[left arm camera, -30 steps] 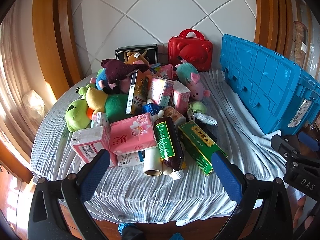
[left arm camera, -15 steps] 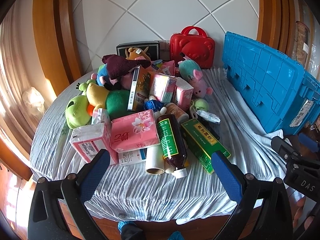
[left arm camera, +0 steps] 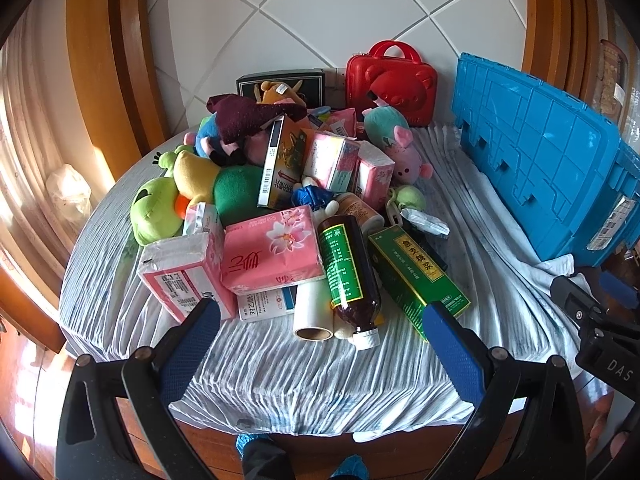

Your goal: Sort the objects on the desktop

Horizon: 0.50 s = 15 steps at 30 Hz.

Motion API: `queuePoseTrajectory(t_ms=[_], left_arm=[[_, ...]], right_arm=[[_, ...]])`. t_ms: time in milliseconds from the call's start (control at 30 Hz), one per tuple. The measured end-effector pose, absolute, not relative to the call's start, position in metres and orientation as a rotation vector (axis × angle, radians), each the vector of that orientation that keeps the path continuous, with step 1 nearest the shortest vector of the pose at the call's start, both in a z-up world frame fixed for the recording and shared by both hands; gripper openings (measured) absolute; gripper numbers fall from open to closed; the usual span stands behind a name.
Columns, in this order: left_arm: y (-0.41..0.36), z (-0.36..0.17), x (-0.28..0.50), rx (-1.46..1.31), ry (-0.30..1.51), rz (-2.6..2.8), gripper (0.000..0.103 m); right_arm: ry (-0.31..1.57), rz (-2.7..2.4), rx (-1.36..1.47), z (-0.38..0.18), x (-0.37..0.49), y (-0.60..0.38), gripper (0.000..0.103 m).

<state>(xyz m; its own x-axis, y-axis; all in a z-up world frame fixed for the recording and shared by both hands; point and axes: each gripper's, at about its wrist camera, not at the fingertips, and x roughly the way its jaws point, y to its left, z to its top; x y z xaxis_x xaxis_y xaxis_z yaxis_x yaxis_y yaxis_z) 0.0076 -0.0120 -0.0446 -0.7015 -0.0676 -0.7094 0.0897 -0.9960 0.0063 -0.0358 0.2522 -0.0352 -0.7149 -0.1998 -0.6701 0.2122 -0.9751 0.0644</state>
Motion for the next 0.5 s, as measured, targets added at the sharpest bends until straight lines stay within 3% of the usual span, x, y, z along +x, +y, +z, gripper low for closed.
queuePoseTrajectory(t_ms=[500], left_arm=[[-0.062,-0.119,-0.025,1.406,0.075,-2.632,0.103]], right_arm=[[0.105,-2.579,1.212,-0.096,-0.082,0.224,0.103]])
